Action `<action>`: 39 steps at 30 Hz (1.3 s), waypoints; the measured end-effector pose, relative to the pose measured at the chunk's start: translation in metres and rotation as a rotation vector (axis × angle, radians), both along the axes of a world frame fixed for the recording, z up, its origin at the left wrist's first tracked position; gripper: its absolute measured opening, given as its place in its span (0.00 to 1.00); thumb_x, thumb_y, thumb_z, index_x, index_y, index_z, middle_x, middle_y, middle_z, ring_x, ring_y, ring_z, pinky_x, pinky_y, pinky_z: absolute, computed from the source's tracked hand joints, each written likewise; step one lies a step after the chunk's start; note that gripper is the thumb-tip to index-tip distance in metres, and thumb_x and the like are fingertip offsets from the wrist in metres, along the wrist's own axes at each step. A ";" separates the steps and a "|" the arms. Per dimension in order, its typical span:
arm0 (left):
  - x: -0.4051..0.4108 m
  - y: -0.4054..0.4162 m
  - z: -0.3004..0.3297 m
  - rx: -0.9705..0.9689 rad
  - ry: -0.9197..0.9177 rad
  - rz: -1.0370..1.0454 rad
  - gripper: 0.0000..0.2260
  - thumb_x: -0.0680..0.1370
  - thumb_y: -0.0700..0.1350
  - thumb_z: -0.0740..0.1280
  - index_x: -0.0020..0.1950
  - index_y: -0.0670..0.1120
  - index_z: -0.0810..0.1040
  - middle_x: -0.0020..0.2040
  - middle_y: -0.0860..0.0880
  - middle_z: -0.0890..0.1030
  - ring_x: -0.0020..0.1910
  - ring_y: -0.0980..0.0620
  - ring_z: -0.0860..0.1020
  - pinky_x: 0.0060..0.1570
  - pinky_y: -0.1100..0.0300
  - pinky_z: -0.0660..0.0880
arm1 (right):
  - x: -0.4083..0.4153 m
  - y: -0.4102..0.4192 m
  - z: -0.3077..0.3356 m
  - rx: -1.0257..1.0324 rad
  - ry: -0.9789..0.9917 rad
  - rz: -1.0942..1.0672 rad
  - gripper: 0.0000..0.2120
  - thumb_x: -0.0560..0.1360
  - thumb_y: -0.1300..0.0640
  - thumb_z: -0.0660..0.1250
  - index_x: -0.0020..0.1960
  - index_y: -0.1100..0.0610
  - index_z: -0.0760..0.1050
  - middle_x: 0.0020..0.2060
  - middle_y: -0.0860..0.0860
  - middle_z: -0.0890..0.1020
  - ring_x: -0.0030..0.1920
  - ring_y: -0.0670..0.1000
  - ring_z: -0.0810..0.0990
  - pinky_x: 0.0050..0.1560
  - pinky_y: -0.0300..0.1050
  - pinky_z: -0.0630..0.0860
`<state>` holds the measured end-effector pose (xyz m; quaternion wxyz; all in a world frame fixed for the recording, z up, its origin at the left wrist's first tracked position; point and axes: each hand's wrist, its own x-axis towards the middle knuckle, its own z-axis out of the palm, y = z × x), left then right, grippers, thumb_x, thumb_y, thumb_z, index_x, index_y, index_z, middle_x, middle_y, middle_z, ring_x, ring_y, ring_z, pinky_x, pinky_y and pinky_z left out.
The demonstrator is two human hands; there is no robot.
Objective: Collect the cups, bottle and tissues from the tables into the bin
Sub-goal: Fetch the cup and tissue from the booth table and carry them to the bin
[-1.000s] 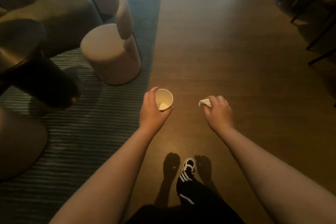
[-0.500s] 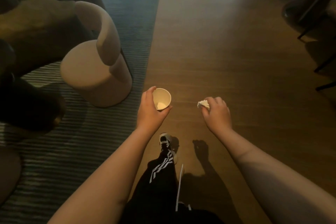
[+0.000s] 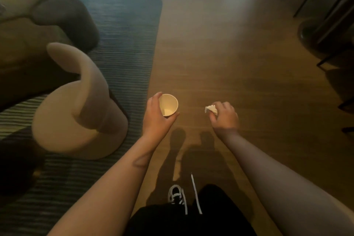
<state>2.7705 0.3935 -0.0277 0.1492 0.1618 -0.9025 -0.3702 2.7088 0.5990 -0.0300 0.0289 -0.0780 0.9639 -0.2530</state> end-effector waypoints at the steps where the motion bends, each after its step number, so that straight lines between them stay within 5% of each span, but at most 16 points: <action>1: -0.024 -0.001 0.001 0.003 -0.001 -0.012 0.35 0.67 0.52 0.76 0.70 0.45 0.66 0.63 0.46 0.71 0.60 0.52 0.70 0.56 0.66 0.62 | -0.020 -0.001 0.000 -0.006 0.000 -0.011 0.13 0.76 0.51 0.64 0.57 0.57 0.75 0.52 0.58 0.75 0.55 0.59 0.72 0.54 0.52 0.69; 6: -0.142 0.000 -0.010 0.039 -0.016 -0.057 0.35 0.68 0.51 0.76 0.70 0.46 0.65 0.64 0.48 0.71 0.57 0.62 0.64 0.55 0.69 0.60 | -0.133 -0.005 -0.015 -0.002 -0.015 -0.024 0.13 0.77 0.51 0.63 0.58 0.57 0.75 0.53 0.58 0.76 0.55 0.59 0.73 0.55 0.54 0.71; 9: -0.226 0.005 -0.021 0.063 0.002 -0.043 0.35 0.67 0.50 0.76 0.70 0.44 0.66 0.64 0.46 0.71 0.58 0.59 0.66 0.55 0.74 0.57 | -0.216 -0.006 -0.029 -0.031 -0.019 -0.017 0.13 0.77 0.51 0.63 0.58 0.57 0.75 0.53 0.58 0.76 0.56 0.59 0.72 0.55 0.53 0.70; 15: -0.416 0.024 -0.011 0.068 -0.005 0.037 0.34 0.67 0.48 0.77 0.69 0.43 0.67 0.64 0.43 0.71 0.61 0.48 0.70 0.54 0.69 0.59 | -0.400 0.009 -0.027 -0.003 -0.021 0.060 0.13 0.77 0.51 0.63 0.58 0.56 0.75 0.54 0.57 0.76 0.56 0.58 0.72 0.55 0.52 0.69; 22: -0.570 0.027 0.002 0.059 -0.024 0.051 0.35 0.68 0.49 0.77 0.71 0.46 0.65 0.65 0.48 0.70 0.62 0.55 0.67 0.57 0.68 0.60 | -0.571 0.014 -0.011 -0.016 -0.024 0.043 0.12 0.76 0.51 0.64 0.57 0.56 0.76 0.52 0.57 0.76 0.55 0.59 0.73 0.55 0.52 0.69; 39: -0.974 -0.119 -0.026 0.072 -0.009 0.194 0.34 0.67 0.50 0.77 0.70 0.47 0.66 0.64 0.47 0.71 0.60 0.52 0.70 0.54 0.64 0.64 | -0.990 -0.137 -0.033 0.016 -0.055 0.154 0.13 0.77 0.51 0.63 0.57 0.57 0.75 0.53 0.57 0.76 0.55 0.58 0.72 0.55 0.51 0.69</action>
